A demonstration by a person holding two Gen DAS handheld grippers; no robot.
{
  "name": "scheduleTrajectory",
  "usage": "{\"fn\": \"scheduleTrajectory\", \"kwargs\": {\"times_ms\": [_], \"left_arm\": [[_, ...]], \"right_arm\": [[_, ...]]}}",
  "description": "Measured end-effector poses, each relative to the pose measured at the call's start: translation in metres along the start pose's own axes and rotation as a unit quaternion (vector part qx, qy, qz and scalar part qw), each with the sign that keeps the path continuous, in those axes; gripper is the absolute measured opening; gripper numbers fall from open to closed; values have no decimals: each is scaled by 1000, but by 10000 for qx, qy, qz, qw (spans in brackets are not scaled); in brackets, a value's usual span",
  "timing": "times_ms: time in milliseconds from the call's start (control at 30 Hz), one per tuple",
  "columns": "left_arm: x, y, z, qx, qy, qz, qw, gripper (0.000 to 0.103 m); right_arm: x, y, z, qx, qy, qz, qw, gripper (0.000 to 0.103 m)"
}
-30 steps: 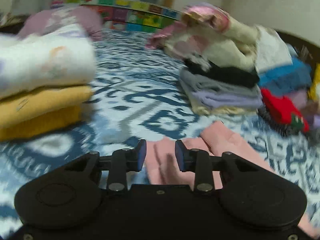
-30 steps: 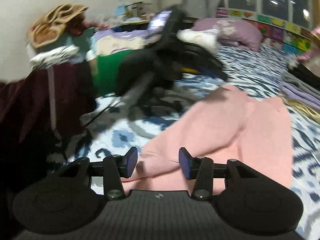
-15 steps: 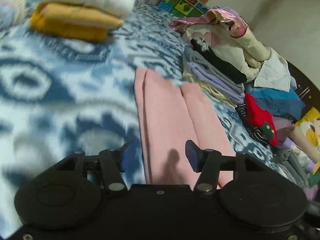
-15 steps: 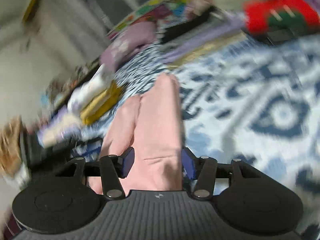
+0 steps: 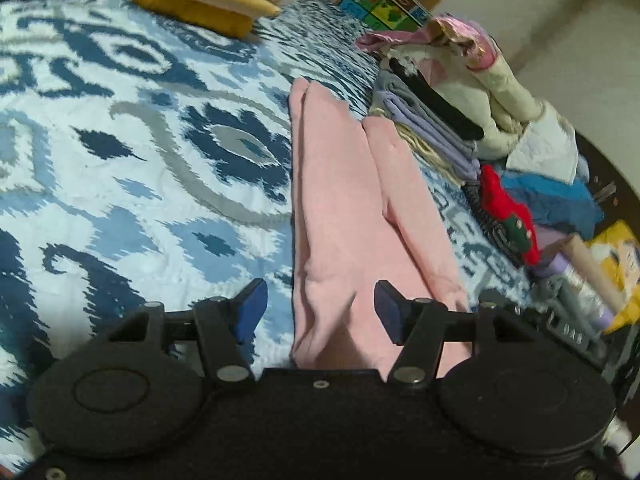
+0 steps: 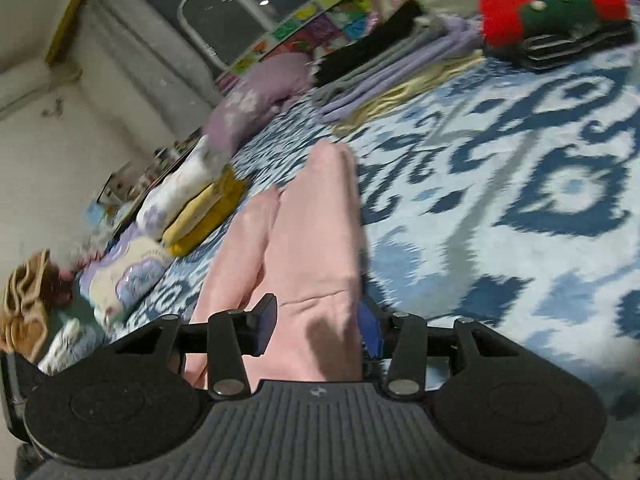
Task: Fold clothes
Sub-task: 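Grasp the strip end with the right gripper beside the left gripper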
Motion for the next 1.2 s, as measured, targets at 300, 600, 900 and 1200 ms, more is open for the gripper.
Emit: {"fn": "scheduleTrajectory", "kwargs": {"times_ms": [300,600,900,1200], "left_arm": [[4,-1,1,168,-2,-18,9999,59],[8,1,3,344,-31,-4,9994,60],[14,7,3,554,-46,15,9985,68],[20,11,3,683,-34,22,9977,76]], "right_arm": [[-2,1,2,-204,75,-13,9998,18],[11,8,-5,-21,248,-227,9994,18],[17,23,-5,840,-311,-970,9912,12],[22,22,1,722,-313,-867,9931,33]]}}
Point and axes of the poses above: each gripper's, at about its wrist camera, not at the fingertips, and x roughly the way its jaws point, y to its right, z to its underside, the point moved 2 cm from there along x, roughly the way its jaws point, and after that the axes turned 8 degrees about -x, right-handed, at the moved point
